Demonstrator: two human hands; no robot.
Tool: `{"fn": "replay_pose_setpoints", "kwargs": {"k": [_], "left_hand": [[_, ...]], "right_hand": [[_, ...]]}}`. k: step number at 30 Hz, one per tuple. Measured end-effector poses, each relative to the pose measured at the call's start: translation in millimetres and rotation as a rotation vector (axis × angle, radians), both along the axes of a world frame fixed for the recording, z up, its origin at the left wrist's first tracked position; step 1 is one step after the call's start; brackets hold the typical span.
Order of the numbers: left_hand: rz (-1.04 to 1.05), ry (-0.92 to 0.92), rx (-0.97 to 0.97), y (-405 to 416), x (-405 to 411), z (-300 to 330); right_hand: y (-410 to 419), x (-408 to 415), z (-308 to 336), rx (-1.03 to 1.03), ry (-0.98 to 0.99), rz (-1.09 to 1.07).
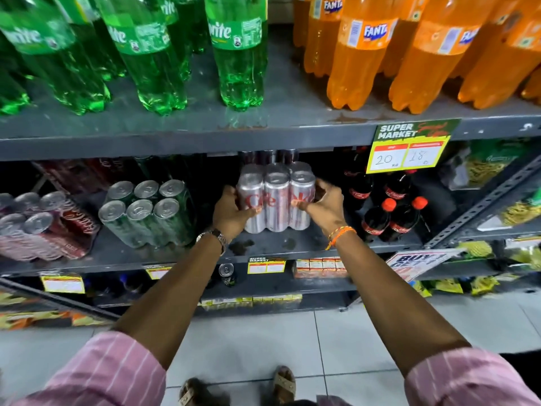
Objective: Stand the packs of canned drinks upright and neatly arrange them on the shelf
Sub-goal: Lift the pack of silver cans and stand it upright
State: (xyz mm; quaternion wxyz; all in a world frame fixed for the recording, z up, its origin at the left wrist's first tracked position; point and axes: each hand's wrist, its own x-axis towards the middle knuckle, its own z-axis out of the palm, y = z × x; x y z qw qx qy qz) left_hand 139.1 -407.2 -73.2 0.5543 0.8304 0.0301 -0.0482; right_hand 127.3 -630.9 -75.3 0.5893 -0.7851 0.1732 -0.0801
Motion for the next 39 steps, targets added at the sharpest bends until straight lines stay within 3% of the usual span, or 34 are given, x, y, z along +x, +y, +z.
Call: {"fn": "replay_pose_setpoints", "kwargs": {"k": [12, 17, 23, 34, 39], "left_hand": [[-0.021, -0.075, 0.094, 3.2, -23.8, -31.8], [-0.019, -0.012, -0.263, -1.1, 1.4, 3.3], [-0.089, 0.083, -0.229, -10.2, 31.8, 23.1], [-0.053, 0.059, -0.139, -3.5, -53.9, 7.7], [-0.082, 0.070, -0.269, -11.0, -72.3, 8.7]], "right_hand": [[-1.4, -29.4, -32.7, 0.017, -0.059, 0.022], [12.6, -43.0, -36.0, 0.087, -0.050, -0.121], [42.5, -52.2, -12.8, -0.055, -0.109, -0.243], [5.3, 18.1, 6.2, 0.016, -0.020, 0.012], [-4.7, 48.4, 1.2, -0.010, 0.065, 0.142]]}}
